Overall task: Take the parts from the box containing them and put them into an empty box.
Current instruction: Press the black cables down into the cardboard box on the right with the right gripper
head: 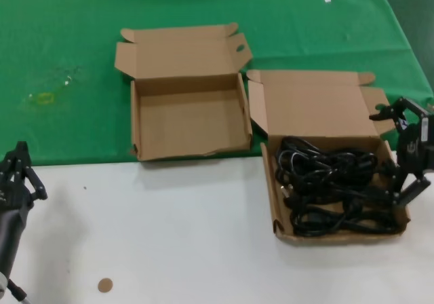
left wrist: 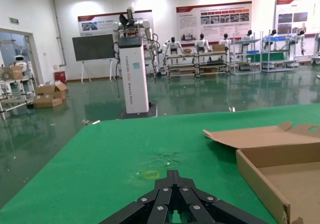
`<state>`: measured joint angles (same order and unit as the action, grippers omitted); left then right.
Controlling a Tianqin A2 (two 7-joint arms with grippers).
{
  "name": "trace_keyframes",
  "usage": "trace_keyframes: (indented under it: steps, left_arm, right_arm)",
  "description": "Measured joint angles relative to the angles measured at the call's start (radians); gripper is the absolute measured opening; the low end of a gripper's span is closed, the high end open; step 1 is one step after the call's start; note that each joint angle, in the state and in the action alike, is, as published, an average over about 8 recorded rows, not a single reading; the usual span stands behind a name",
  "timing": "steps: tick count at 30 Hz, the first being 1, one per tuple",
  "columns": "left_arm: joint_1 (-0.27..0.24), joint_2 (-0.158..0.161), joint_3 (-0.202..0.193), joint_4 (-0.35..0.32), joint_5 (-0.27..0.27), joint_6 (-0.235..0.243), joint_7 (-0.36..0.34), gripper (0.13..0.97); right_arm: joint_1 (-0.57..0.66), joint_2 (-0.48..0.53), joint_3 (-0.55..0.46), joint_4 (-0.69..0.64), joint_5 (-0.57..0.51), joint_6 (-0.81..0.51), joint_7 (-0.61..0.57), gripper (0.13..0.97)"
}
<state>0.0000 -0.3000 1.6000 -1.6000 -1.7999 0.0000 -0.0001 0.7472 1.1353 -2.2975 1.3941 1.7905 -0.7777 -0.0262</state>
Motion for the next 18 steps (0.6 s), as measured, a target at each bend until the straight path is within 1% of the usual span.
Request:
trace_keyframes:
  steps: [5, 9, 13, 18]
  left_arm:
    - [0.0, 0.0, 0.0, 0.0, 0.0, 0.0, 0.0, 0.145]
    - [0.0, 0.0, 0.0, 0.0, 0.0, 0.0, 0.0, 0.144]
    - [0.0, 0.0, 0.0, 0.0, 0.0, 0.0, 0.0, 0.144]
    - [0.0, 0.0, 0.0, 0.0, 0.0, 0.0, 0.0, 0.144]
  right_arm:
    - [0.059, -0.047, 0.033, -0.053, -0.092, -0.16, -0.053, 0.966]
    - [0.091, -0.1, 0.056, -0.088, -0.154, -0.246, -0.088, 0.966]
    - [0.11, -0.157, 0.076, -0.122, -0.201, -0.29, -0.115, 0.966]
    - [0.124, -0.23, 0.093, -0.174, -0.251, -0.313, -0.142, 0.936]
